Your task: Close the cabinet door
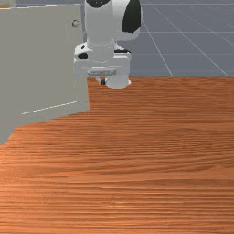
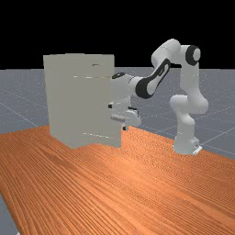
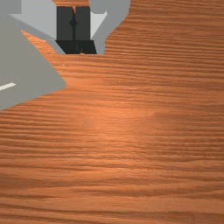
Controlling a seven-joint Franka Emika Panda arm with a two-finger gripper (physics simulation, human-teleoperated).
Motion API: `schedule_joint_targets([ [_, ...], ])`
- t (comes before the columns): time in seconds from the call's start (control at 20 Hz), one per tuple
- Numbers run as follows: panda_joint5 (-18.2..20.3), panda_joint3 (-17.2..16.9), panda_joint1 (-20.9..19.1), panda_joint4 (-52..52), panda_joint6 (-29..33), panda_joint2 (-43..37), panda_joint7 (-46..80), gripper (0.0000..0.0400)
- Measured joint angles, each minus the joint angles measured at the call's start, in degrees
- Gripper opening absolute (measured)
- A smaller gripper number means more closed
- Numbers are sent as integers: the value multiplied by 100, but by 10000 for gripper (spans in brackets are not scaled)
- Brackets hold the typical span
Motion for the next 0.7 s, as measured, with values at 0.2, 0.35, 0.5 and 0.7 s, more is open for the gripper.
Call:
schedule_joint_targets([
  [0.2,63,14,66,-288,-116,-390,299,1],
  [0.35,64,5,81,-1497,-18,-1472,299,0],
  [0.5,89,-130,44,-1901,57,-1878,268,0],
  [0.7,130,-331,353,-1776,63,-1790,-168,0],
])
